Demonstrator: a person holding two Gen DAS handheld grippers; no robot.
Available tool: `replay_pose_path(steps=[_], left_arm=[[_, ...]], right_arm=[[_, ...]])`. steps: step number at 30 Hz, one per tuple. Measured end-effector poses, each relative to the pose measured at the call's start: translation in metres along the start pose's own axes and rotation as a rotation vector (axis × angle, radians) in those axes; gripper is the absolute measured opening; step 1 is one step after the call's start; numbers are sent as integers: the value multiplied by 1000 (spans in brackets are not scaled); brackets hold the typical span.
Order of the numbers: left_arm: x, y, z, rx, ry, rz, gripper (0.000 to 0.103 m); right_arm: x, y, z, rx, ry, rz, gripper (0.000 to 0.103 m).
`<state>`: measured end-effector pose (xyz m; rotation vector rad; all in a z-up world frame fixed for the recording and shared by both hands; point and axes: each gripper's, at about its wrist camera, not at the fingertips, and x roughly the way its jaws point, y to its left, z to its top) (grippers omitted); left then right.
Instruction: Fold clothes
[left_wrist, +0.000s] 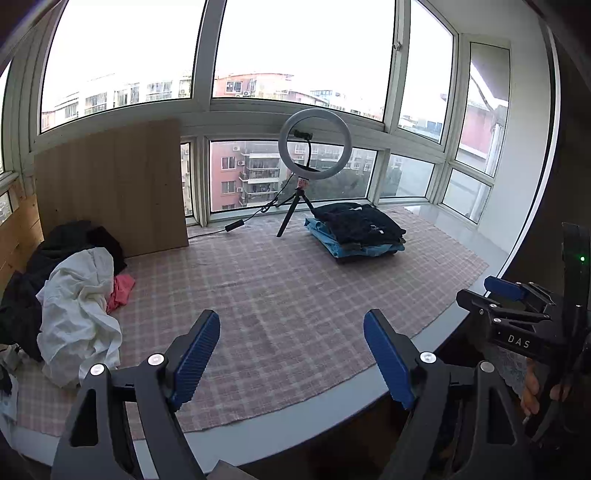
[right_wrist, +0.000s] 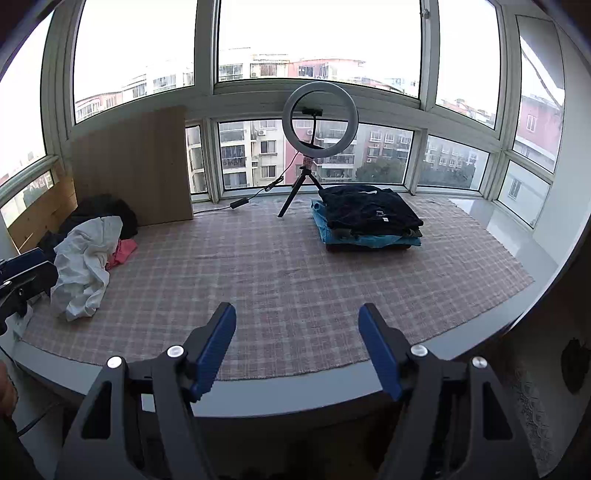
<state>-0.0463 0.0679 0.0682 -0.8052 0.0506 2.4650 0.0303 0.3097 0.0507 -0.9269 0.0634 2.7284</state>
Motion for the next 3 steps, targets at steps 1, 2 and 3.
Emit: replay_pose_path(steps=[1, 2, 3], left_arm=[[1, 1, 0, -2, 1, 1, 79], [2, 0, 0, -1, 3, 4, 79], [3, 0, 0, 0, 5, 8, 79]], right_arm=[[0, 1, 0, -1, 0, 0, 68], [1, 1, 0, -2, 0, 0, 68], [2, 1, 0, -2, 2, 0, 68]])
